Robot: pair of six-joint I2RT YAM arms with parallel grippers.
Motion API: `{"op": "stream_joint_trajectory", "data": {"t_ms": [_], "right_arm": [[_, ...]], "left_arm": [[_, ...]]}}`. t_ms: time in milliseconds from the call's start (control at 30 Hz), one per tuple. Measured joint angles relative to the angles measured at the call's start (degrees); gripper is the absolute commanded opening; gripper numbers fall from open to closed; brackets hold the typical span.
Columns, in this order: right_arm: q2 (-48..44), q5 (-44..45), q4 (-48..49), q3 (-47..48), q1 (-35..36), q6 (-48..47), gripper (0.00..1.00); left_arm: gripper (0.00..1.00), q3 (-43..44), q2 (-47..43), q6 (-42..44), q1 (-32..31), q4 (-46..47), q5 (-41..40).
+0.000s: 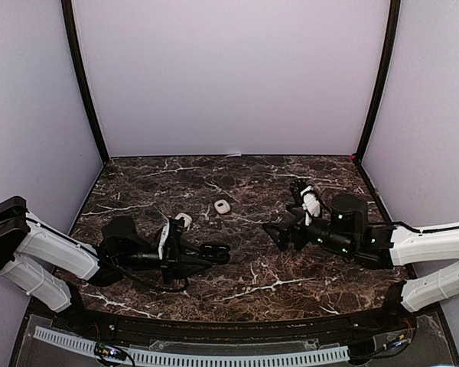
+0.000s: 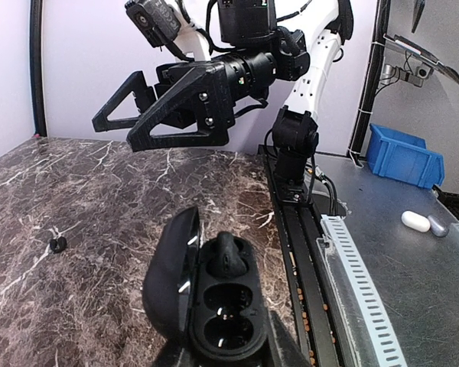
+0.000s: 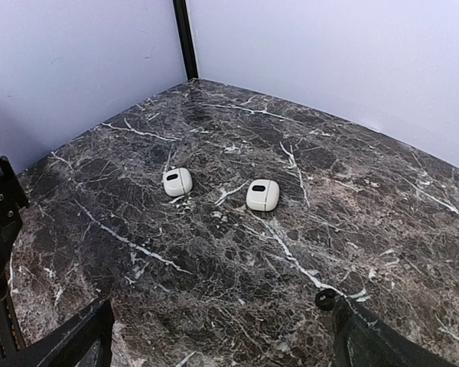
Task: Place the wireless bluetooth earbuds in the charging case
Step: Pick up the left earbud from the center of the board.
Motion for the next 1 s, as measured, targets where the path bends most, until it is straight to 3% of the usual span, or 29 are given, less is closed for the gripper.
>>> {"op": "stream_joint_trajectory", "data": {"t_ms": [633,1000], "right_arm": [[6.3,-2.5,-10.7,3.3,-8.5,6.0,0.92],[6.2,-1.2,-15.8,3.8,-11.3,6.2,0.80]], "left_arm": [[0.16,0.0,-0.1,1.3,0.0,-1.5,-0.1],[0.16,2.2,-3.9,5.7,0.0,-12.8,-0.9]]}}
